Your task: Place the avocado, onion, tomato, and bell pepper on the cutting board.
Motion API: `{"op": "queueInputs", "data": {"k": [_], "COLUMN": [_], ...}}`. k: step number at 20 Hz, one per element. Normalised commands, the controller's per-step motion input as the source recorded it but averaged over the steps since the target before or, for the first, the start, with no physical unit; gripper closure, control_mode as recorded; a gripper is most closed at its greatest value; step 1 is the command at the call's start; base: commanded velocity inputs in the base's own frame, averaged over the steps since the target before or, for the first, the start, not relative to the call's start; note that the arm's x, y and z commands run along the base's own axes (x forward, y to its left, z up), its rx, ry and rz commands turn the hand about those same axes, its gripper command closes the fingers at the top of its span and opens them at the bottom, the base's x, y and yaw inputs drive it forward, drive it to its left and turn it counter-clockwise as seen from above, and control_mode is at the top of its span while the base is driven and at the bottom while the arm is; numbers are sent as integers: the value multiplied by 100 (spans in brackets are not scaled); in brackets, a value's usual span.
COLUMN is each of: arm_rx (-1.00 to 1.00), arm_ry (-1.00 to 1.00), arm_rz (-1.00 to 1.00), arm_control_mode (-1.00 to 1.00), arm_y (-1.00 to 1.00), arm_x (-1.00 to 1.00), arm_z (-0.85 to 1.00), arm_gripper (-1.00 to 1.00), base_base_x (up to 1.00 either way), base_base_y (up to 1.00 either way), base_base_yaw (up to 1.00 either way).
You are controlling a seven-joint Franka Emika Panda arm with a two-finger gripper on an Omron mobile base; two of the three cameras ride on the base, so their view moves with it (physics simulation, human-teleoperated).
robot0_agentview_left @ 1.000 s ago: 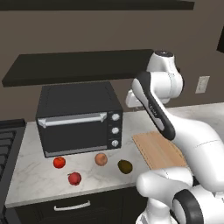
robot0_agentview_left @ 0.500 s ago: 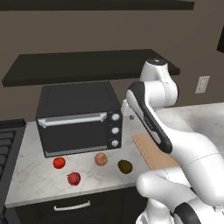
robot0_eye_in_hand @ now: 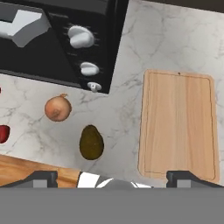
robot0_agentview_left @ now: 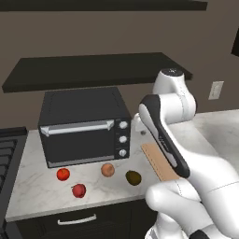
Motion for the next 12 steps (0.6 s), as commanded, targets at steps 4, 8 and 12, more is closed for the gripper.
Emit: {"op": "queueInputs", "data": {"k": [4,8,12], "arm_rx": [0,0,1], "arm_ry": [0,2,6], "arm_rz": [4,8,9], "arm_control_mode": [-100,-100,-100], "arm_y": [11,28,27], "arm_x": [-22,0,0], "arm_z": [0,-4,-14], "arm_gripper": [-100,-100,-100], "base_base_x": [0,0,0], "base_base_y": [0,0,0], "base_base_yaw": [0,0,0]}}
